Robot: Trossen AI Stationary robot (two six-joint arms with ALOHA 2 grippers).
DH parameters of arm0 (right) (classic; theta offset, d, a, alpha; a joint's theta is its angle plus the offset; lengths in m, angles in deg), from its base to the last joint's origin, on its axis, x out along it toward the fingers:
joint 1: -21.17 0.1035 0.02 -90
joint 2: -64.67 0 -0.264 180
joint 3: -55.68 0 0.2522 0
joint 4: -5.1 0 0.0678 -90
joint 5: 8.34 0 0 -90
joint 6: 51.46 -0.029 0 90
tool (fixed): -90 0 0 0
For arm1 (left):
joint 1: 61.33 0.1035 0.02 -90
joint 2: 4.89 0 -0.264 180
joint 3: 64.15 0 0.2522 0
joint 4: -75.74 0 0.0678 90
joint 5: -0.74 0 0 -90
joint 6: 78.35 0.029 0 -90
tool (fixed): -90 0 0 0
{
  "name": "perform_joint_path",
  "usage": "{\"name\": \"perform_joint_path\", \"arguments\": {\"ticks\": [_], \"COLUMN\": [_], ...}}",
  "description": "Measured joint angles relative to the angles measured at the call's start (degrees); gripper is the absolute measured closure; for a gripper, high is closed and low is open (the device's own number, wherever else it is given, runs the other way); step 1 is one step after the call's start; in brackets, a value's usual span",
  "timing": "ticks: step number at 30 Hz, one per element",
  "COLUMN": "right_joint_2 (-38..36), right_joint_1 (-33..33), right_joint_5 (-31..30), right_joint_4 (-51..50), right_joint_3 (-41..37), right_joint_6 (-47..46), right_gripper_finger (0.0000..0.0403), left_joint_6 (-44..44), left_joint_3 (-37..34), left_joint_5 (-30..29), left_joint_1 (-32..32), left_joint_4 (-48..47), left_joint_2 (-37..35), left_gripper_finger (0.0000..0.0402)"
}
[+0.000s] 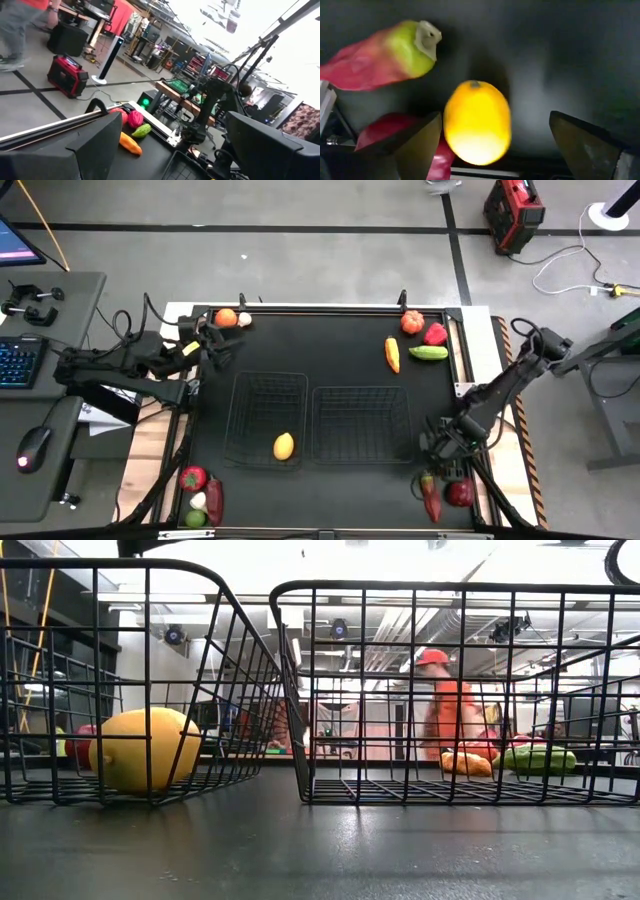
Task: Sort produce into baskets
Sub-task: Put the yellow lemon into the left wire basket
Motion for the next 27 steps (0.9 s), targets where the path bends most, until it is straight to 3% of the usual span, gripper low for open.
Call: {"name": "perform_joint_path", "arguments": {"ticks": [10, 21, 24, 27], "right_joint_2": [0.97, 10.2, 11.43, 11.17], "right_joint_1": [3.49, 4.67, 4.64, 4.67], "right_joint_5": [-0.41, -1.64, -1.96, -2.83], "right_joint_4": [1.29, 4.36, 3.74, 0.87], "right_joint_3": [-0.17, -0.05, 0.43, 2.07], "right_joint_6": [0.04, 0.57, 0.6, 0.32], "right_gripper_finger": [0.0039, 0.0042, 0.0069, 0.0129], "left_joint_6": [-0.03, -0.09, -0.13, 0.04], "left_joint_3": [0.0, 0.0, 0.0, 0.0], "left_joint_5": [-3.7, -4.58, -5.36, -5.99], "left_joint_1": [0.0, 0.0, 0.0, 0.0], "left_joint_4": [-0.02, -0.02, 0.02, 1.83], "left_joint_2": [0.0, 0.0, 0.0, 0.0], "left_gripper_finger": [0.0057, 0.0057, 0.0057, 0.0057]}}
